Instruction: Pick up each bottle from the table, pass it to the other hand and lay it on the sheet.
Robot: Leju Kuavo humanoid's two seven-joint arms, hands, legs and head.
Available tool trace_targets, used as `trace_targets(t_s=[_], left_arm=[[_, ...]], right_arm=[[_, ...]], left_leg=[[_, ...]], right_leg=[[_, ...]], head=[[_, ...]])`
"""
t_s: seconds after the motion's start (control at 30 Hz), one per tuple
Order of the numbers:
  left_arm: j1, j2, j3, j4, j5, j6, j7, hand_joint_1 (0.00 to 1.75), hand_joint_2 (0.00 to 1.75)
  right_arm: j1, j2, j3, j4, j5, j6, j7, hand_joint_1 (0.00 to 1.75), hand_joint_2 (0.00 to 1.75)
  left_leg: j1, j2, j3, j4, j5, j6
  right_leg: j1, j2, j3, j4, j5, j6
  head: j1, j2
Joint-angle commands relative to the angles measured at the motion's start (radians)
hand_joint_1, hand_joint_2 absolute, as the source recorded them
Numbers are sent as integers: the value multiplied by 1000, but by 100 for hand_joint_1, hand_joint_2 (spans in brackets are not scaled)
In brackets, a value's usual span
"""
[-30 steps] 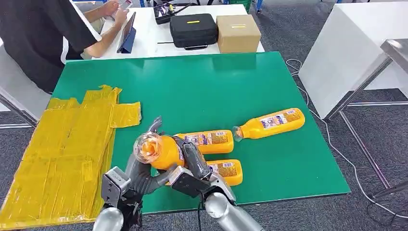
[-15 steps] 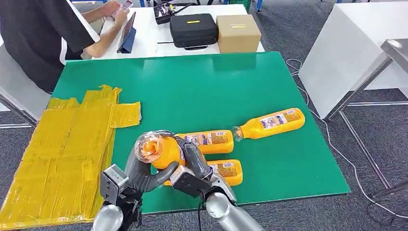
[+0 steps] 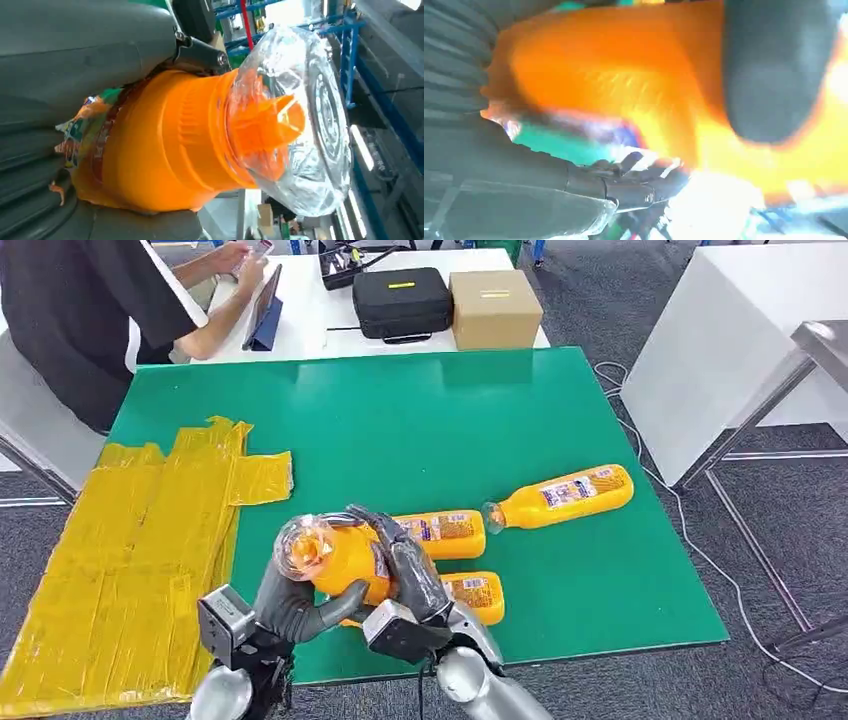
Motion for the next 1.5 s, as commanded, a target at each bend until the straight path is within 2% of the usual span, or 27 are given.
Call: trace_targets(t_s=[0.03,0.27,0.47,0.53,0.57,0.6,0.67,0.73,0.8,0.97,1.0,1.07,1.13,1.23,1.33,1.43,1.47,1.5], left_arm=[[74,33,167,-96,25,-3,-31,175,175],[121,30,212,-142,20,5,-43,175,175],[121,30,212,-142,20,5,-43,175,175],[131,32,222,-149,20,10,-47,175,175],[156,38,252,-167,33,13,-56,175,175],[193,19,325,-209,-121,212,-117,175,175],[211,21,354,-239,-203,315,-139,175,175],[229,13,385,-267,-370,488,-156,175,175],[241,19,389,-275,-517,600,-123,175,175],[206,48,352,-181,-854,707,-15,175,175],[200,47,353,-171,-928,713,11,175,175],[171,22,382,-128,-1271,713,104,175,175],[129,61,323,-59,-1422,686,215,175,175],[57,136,254,23,-1518,612,347,175,175],[57,136,254,23,-1518,612,347,175,175],[57,136,254,23,-1518,612,347,175,175],[39,164,232,43,-1518,594,378,175,175],[-18,275,103,78,-1518,539,537,175,175]], right_arm=[[53,-122,15,-215,65,-31,-3,0,175],[74,-163,5,-282,107,-51,11,0,175],[74,-163,5,-282,107,-51,11,0,175],[79,-175,3,-292,113,-63,13,0,175],[100,-211,-16,-322,114,-83,15,0,175],[175,-254,-61,-374,111,-149,5,0,175],[218,-263,-89,-395,122,-186,-4,0,175],[253,-259,-116,-414,163,-230,-9,0,175],[278,-248,-136,-431,211,-257,18,0,175],[330,-253,-160,-463,286,-288,61,0,175],[335,-255,-164,-465,303,-297,69,0,175],[343,-273,-172,-472,327,-313,95,0,175],[346,-284,-177,-478,321,-318,104,0,175],[344,-291,-172,-472,298,-306,97,0,175],[344,-291,-172,-472,298,-306,97,0,175],[344,-291,-172,-472,298,-306,97,0,175],[335,-285,-168,-463,297,-301,96,0,175],[326,-282,-164,-455,289,-284,91,0,175]], left_leg=[[-1,-1,3,-1,-1,-2],[0,-1,0,0,0,-1],[0,-1,0,0,0,-1],[0,-1,1,0,0,-1],[0,-2,2,-1,-1,-2],[0,-1,2,-1,-1,-1],[0,-2,3,-1,-1,-2],[0,-2,1,-1,-1,-1],[0,-3,3,-1,-2,-2],[-1,-6,4,-2,-2,-3],[-1,-7,4,-2,-1,-3],[-1,-6,3,-2,0,-2],[-1,-6,3,-2,0,-2],[-1,-7,3,-2,1,-1],[-1,-5,3,-3,1,-2],[-1,-2,3,-2,0,-2],[-1,-3,3,-2,0,-2],[-1,-4,4,-2,0,-2]], right_leg=[[-1,3,3,-1,-1,0],[0,1,0,-1,0,0],[0,1,0,-1,0,0],[0,1,1,-1,0,0],[0,2,2,-1,-1,0],[-1,2,2,-1,-1,0],[-1,2,3,-1,-1,0],[-1,0,2,-1,-1,0],[-1,1,3,-1,-2,0],[-1,-1,5,-2,-3,0],[-2,-1,5,-2,-3,0],[-1,-1,3,-2,-1,0],[-2,-1,3,-2,-1,0],[-2,-4,-2,-2,-1,0],[-2,-1,-7,-2,0,-1],[-2,2,2,-1,0,-1],[-2,1,2,-2,0,0],[-2,0,3,-2,-1,0]], head=[[0,0],[0,0],[0,0],[0,0],[0,0],[0,0],[0,0],[0,0],[0,0],[0,0],[0,0],[0,0],[0,0],[0,0],[0,0],[-1,0],[0,0],[0,0]])
